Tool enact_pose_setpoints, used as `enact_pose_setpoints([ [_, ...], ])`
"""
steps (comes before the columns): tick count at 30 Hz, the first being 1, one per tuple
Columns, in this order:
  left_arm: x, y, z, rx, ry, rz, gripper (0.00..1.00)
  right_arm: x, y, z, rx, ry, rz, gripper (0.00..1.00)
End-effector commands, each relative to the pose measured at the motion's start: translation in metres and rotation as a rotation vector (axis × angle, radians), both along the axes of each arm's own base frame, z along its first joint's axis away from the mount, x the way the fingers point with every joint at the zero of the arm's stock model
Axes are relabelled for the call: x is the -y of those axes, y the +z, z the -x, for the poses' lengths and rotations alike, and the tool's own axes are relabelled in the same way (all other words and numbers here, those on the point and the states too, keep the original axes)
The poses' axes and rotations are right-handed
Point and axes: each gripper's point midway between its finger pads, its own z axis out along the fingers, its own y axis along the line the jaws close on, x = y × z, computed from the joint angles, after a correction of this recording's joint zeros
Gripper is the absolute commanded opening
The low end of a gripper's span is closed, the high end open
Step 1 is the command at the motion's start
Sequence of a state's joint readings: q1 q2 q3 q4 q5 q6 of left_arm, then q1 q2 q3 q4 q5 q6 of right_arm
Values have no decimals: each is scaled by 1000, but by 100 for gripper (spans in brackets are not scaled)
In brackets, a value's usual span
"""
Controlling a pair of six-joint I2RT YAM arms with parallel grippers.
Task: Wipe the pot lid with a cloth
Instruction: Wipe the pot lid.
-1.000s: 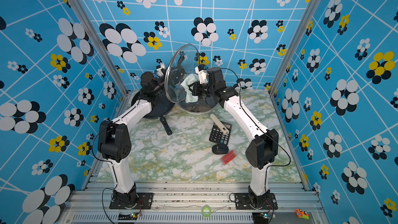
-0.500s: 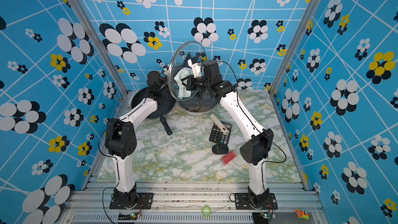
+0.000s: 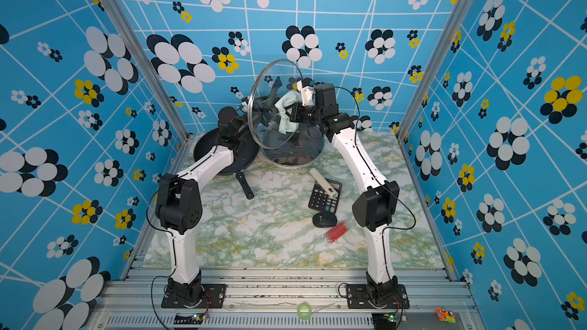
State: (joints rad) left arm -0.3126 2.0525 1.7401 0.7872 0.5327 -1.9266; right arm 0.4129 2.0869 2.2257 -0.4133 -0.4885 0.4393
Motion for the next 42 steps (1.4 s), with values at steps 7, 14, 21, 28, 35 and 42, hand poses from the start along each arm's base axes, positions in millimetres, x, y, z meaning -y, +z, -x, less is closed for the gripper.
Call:
enact_pose_setpoints([
  [7,4,73,32,240,-48,89,0,-35,43,56,92,111,-48,0],
  [14,8,69,35,236,-52,65,0,-1,39,18,87,0,-30,0],
  [21,9,65,33,233,-51,63,0,14,-1,4,13,-62,59,0],
  [28,5,65,27,236,-37,56,0,-27,-20,64,-4,121,131,0],
  [35,3,69,18,238,-25,36,0,-60,41,116,133,282,71,0],
  [42,13,64,25,238,-76,0,0,-51,113,101,303,203,27,0],
])
